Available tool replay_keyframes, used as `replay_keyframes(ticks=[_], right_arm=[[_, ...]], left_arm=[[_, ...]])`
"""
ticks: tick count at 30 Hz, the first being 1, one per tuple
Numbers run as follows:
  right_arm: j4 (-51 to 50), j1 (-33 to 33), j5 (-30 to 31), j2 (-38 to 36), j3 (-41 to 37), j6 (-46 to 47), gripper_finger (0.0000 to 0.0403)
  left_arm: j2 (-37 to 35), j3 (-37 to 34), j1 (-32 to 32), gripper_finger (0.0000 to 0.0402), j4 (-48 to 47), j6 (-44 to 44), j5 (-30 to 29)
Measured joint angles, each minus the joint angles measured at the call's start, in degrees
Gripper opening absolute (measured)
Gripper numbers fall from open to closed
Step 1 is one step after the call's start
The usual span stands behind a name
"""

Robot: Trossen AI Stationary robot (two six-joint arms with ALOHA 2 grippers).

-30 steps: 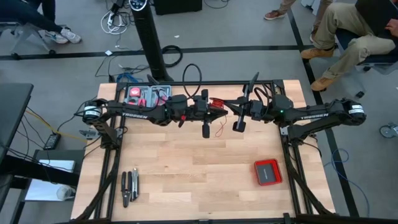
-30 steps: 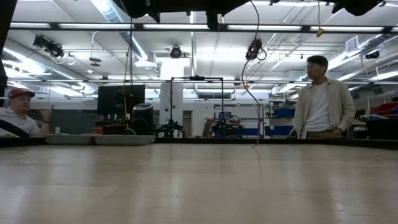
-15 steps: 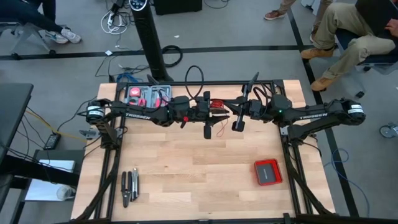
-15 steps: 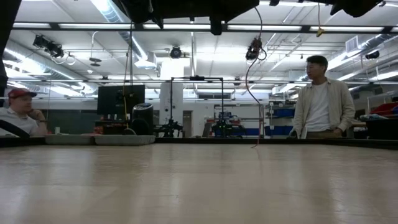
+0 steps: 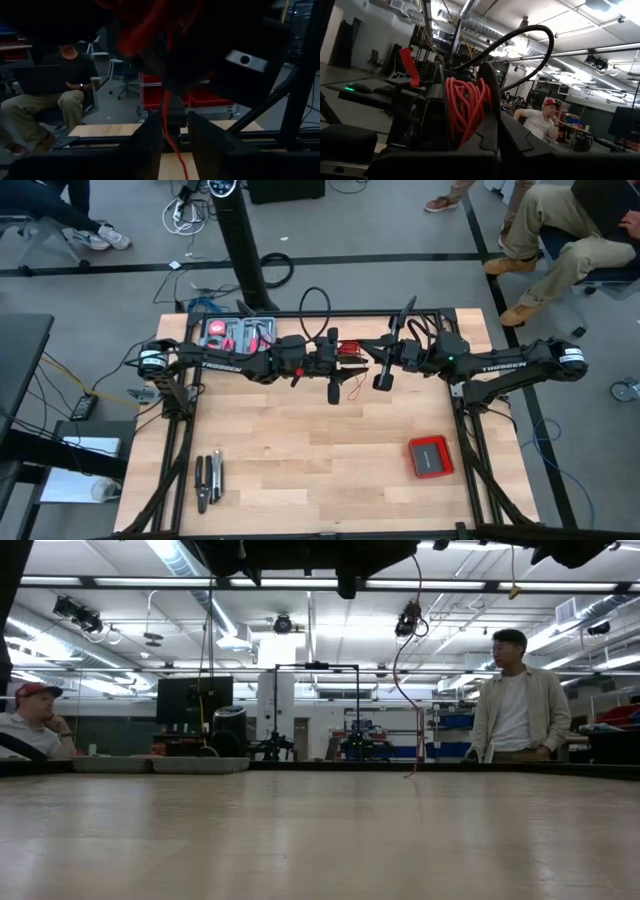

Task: Coil cords
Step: Coil the red wire onto the spool

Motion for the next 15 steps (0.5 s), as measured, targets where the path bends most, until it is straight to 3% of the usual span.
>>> replay_keyframes(ticks=[5,10,15], right_arm=[[0.4,0.3,-0.9,0.0,0.1,-0.3,0.0000],[0.0,0.9,-0.7,0.0,0.1,-1.7,0.0000],[-0.5,0.8,-0.4,0.0,0.1,-2.0,0.0000]], left_arm=[[0.0,-2.9,0.2,0.0094,0.9,1.6,-5.2],[-0.6,-5.5,1.4,0.0094,8.1,-0.6,-5.1],[-0.3,-5.7,1.7,0.0094,7.6,-1.7,-3.5]])
